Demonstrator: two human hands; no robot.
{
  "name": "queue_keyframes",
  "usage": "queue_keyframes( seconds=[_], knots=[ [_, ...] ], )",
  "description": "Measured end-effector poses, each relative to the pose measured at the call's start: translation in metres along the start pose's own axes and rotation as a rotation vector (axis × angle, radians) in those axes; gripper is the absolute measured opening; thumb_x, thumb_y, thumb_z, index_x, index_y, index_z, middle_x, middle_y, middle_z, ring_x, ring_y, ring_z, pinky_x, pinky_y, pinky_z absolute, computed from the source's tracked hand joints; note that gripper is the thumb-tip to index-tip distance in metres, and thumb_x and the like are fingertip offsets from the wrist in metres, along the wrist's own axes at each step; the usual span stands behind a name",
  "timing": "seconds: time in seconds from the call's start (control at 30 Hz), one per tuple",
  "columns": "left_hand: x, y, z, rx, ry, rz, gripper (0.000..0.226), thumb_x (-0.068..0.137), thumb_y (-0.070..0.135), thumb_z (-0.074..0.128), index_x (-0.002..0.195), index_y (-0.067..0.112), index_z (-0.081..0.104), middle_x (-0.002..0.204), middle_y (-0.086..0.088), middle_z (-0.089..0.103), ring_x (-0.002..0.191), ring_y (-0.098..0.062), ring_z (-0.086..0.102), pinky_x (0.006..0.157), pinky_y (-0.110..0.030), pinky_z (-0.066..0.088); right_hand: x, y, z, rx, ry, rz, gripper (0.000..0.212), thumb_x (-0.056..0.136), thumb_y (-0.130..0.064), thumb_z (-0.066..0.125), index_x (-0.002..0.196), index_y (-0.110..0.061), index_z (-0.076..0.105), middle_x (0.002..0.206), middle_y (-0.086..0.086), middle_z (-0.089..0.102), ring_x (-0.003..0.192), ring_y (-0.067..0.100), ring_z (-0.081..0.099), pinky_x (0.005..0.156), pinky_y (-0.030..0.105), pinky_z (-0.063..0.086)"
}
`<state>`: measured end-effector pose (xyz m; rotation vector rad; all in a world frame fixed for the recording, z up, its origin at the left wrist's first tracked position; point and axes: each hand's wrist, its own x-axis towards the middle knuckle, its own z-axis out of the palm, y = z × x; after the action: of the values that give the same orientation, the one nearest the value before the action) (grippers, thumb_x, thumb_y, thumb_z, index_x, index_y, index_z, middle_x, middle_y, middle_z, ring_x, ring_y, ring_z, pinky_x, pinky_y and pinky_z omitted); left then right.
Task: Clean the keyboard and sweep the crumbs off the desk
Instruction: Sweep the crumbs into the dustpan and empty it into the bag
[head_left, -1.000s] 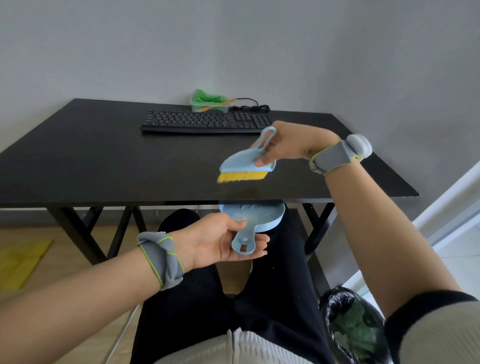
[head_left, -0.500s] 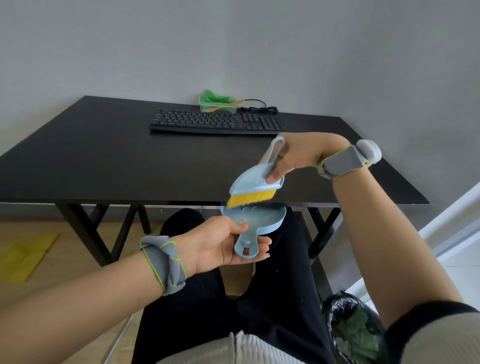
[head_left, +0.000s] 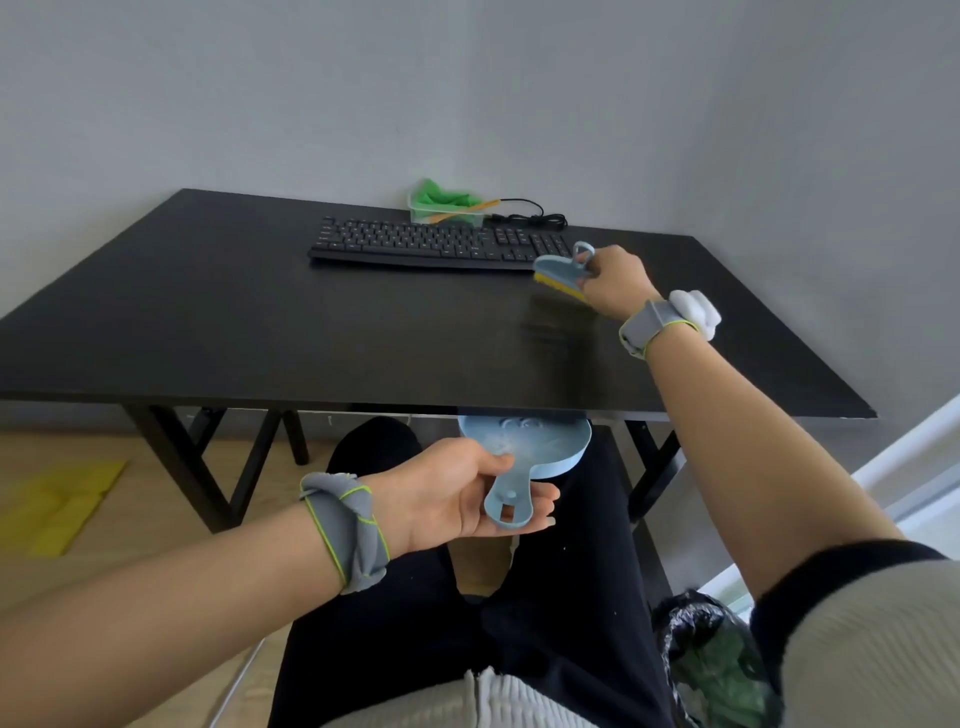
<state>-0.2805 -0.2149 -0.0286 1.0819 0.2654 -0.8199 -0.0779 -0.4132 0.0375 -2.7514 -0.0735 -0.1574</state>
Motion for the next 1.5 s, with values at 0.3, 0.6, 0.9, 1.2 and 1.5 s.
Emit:
queue_keyframes(
  seconds=[0.3,0.6,0.9,1.2,1.5],
  knots=[
    [0.006,0.003,-0.002,-0.01,-0.012,-0.02,0.032,0.106,0.011,0.037,0.131,-0.006,0.046,0.112,-0.028,0.068,0.086,-0.034,0.072,0.088,-0.048,0.058,-0.056,-0.038,-0.054,-0.093,-0.708,-0.261,0.019,0.092,-0.014,0.068,0.11,-0.008,0.07,0.099,-0.022,0.066,0.096,0.012,0.068,0.09,0.027,0.055],
    [0.007,0.001,-0.001,-0.012,0.011,-0.018,0.031,0.105,0.011,0.038,0.131,-0.005,0.047,0.112,-0.028,0.069,0.086,-0.033,0.072,0.088,-0.049,0.057,-0.038,-0.036,-0.006,0.0,-0.236,-0.256,0.025,0.09,-0.013,0.064,0.068,-0.002,0.06,0.065,0.004,0.054,0.063,0.022,0.05,0.062,0.028,0.042],
    [0.008,0.0,-0.001,-0.014,0.01,-0.007,0.03,0.106,0.011,0.039,0.13,-0.004,0.048,0.11,-0.029,0.069,0.083,-0.033,0.072,0.09,-0.05,0.056,-0.052,-0.022,-0.041,0.107,-0.61,-0.389,0.028,0.082,-0.021,0.078,0.109,-0.013,0.075,0.103,0.002,0.077,0.103,0.023,0.07,0.103,0.044,0.05],
    [0.011,-0.005,0.007,0.027,0.003,-0.016,0.031,0.105,0.011,0.038,0.133,-0.002,0.046,0.111,-0.028,0.069,0.085,-0.032,0.072,0.094,-0.051,0.054,-0.067,-0.008,-0.05,0.034,-0.602,-0.343,0.025,0.081,-0.021,0.079,0.105,-0.016,0.077,0.102,0.0,0.077,0.102,0.021,0.07,0.104,0.044,0.05],
    [0.015,-0.012,0.019,0.045,-0.029,-0.023,0.03,0.106,0.01,0.037,0.132,-0.001,0.046,0.109,-0.029,0.069,0.081,-0.032,0.072,0.089,-0.05,0.056,-0.083,0.008,-0.057,0.123,-0.654,-0.274,0.021,0.085,-0.018,0.076,0.105,-0.012,0.074,0.098,-0.008,0.077,0.098,0.015,0.071,0.098,0.033,0.053]
  ],
)
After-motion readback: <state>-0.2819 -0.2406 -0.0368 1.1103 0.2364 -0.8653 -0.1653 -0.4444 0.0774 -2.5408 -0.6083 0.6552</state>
